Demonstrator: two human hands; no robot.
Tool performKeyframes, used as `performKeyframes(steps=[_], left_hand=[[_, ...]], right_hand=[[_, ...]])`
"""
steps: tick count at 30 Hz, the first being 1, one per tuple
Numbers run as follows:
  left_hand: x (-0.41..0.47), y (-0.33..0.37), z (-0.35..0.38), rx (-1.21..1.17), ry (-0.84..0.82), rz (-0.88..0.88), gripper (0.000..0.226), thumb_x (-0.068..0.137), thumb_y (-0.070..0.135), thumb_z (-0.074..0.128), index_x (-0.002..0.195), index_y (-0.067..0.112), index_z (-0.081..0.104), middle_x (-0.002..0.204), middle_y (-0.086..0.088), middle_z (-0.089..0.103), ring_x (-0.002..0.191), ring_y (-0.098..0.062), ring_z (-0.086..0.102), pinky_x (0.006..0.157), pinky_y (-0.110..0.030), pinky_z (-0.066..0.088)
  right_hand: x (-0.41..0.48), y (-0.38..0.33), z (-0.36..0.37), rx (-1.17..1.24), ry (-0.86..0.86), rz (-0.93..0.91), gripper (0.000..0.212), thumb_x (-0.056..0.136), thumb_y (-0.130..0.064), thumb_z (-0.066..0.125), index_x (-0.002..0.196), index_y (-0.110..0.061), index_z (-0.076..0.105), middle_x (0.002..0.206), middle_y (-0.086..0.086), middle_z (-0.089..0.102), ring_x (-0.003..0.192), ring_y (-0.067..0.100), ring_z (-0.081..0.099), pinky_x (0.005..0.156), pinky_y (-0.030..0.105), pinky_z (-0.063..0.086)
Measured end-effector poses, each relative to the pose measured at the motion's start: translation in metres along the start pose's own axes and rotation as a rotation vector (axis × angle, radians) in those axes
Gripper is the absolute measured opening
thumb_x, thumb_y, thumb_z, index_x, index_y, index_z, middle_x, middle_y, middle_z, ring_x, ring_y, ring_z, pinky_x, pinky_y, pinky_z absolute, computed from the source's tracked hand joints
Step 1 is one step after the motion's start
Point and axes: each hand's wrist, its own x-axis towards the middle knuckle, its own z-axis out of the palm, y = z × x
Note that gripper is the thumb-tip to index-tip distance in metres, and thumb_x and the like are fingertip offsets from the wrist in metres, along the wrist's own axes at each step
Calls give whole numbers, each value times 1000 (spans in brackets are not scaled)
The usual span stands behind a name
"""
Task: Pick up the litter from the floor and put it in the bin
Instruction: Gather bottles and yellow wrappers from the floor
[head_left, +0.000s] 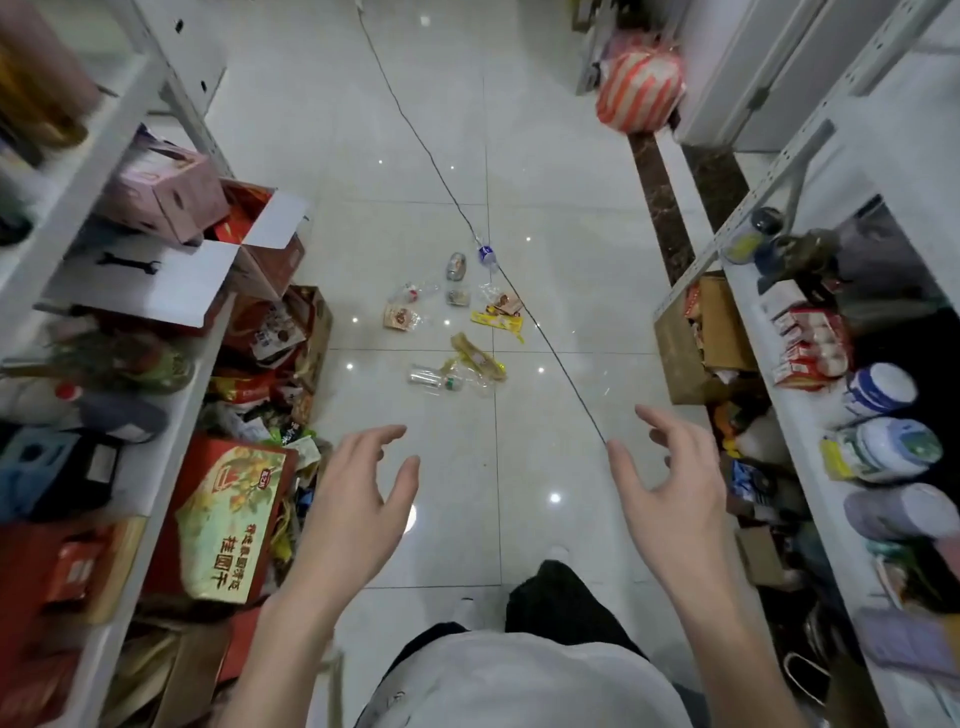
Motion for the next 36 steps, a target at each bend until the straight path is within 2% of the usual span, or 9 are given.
performKeyframes(steps=[7,12,16,21,24,29,32,34,36], left_hand=[[91,-5,7,4,28,-116,38,97,37,53,135,29,51,124,13,51,111,1,46,91,-23,37],[195,22,22,96,-28,-110,40,98,42,51,135,29,50,121,17,45,116,-9,52,98,-35,46],[290,46,31,140,-43,-88,42,98,45,49,136,29,48,127,15,47,120,-11,50,101,-36,44],[396,40,48,136,-45,-124,42,98,44,49,137,26,49,133,8,49,123,-13,49,105,-43,42],[455,12,61,168,-68,-149,44,99,43,49,138,24,48,135,5,49,124,-14,48,105,-40,41],[544,-62,96,184,-79,-190,43,99,40,50,139,23,48,134,5,50,116,-11,51,97,-30,41],[593,-124,142,210,-116,-183,42,98,41,50,137,24,49,134,4,51,113,-10,52,95,-28,40],[621,-168,180,249,-154,-163,42,97,43,50,135,24,50,133,2,53,116,-15,54,99,-34,42],[644,-211,221,291,-198,-148,43,97,44,50,135,25,50,134,1,54,113,-17,56,98,-36,43]], right_hand=[[104,-5,45,-4,-96,15,38,94,-27,65,131,-28,56,121,-12,49,115,5,49,96,25,36],[210,-7,80,18,-133,-38,38,93,-22,67,129,-22,58,123,-6,54,116,9,51,99,28,41],[305,-12,108,9,-165,-68,38,93,-23,68,130,-20,58,121,-7,54,117,13,53,101,31,44],[404,-5,164,-26,-215,-64,38,94,-25,65,131,-22,56,124,-8,48,119,14,52,100,24,39],[447,7,210,-31,-228,-57,39,94,-25,65,132,-20,56,126,-2,51,118,13,53,99,21,39],[491,51,305,-37,-258,-17,39,94,-25,65,133,-22,56,128,-2,50,115,9,54,95,4,34],[511,100,374,-47,-263,-31,40,94,-23,65,132,-20,56,127,-1,50,115,13,55,98,13,38],[523,139,420,-67,-262,-46,40,94,-24,65,132,-19,56,126,-2,49,117,16,55,102,23,41],[530,183,463,-86,-258,-49,41,93,-25,65,132,-17,56,126,-1,48,118,17,56,102,27,42]])
